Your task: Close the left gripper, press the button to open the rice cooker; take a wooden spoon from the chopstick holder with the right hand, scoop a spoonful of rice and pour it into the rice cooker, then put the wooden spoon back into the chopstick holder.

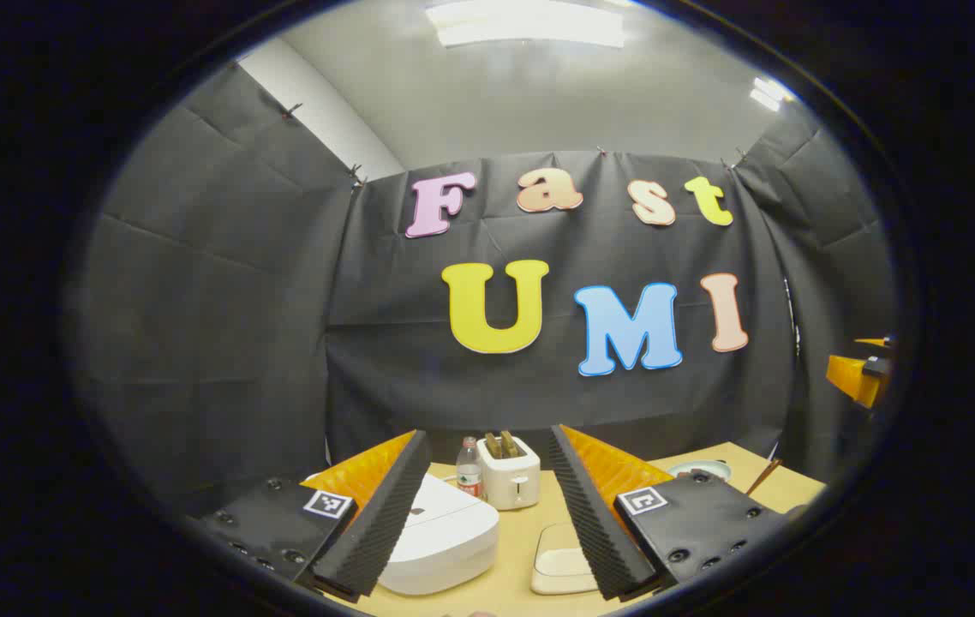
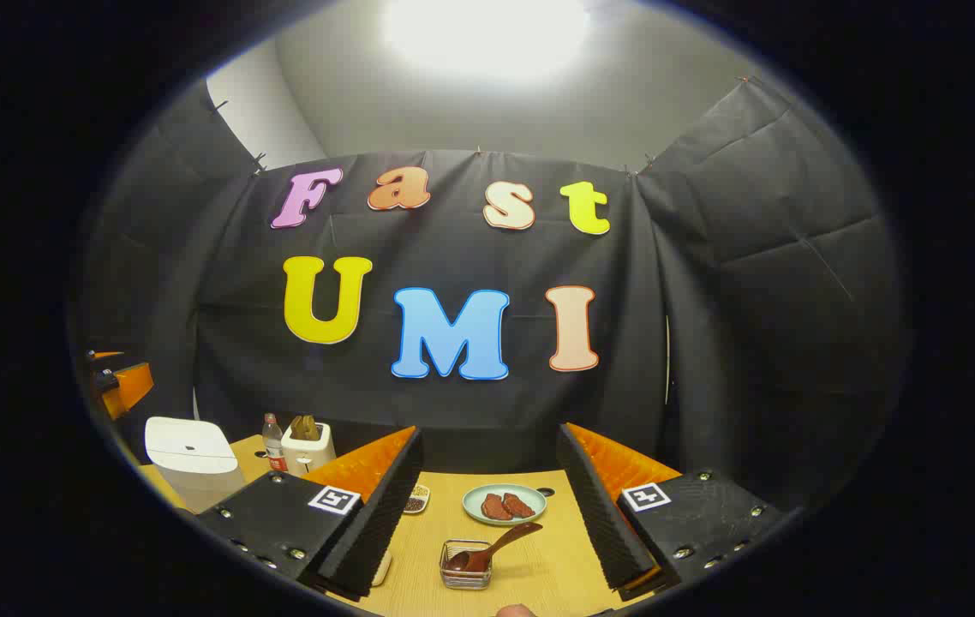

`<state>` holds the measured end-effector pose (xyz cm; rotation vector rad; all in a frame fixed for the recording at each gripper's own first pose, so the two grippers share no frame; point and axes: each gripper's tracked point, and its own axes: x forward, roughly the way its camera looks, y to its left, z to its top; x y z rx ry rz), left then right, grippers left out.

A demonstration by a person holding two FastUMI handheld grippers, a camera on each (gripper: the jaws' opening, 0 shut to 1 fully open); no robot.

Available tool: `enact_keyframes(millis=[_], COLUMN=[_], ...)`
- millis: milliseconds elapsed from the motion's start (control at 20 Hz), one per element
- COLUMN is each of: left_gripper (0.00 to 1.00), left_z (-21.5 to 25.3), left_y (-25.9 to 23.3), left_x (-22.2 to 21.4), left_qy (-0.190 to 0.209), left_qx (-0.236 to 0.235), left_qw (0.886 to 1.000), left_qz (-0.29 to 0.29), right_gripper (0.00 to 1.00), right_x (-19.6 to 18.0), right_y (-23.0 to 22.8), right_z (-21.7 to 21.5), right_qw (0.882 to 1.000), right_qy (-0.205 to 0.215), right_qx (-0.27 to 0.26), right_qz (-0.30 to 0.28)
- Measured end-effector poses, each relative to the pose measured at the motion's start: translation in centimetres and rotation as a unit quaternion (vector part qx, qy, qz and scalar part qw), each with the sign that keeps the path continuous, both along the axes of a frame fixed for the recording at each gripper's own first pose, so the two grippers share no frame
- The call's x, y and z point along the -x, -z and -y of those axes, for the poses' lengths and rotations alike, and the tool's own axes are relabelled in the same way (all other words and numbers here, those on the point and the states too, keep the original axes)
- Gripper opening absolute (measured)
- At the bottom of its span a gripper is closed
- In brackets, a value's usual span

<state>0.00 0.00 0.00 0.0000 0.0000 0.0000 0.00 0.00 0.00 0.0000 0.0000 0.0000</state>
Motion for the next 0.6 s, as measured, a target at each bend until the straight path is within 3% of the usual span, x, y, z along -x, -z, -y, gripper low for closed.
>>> enact_keyframes(millis=[600], left_gripper=[0.99], left_z=[0.34], left_y=[0.23], left_x=[0.24], left_qy=[0.004], left_qx=[-0.006], left_qw=[1.0], left_qz=[-0.009], right_gripper=[0.95], right_x=[0.1], right_y=[0.29], right_z=[0.06], right_qw=[1.0], right_qy=[-0.006], right_qx=[-0.001], right_qz=[-0.004])
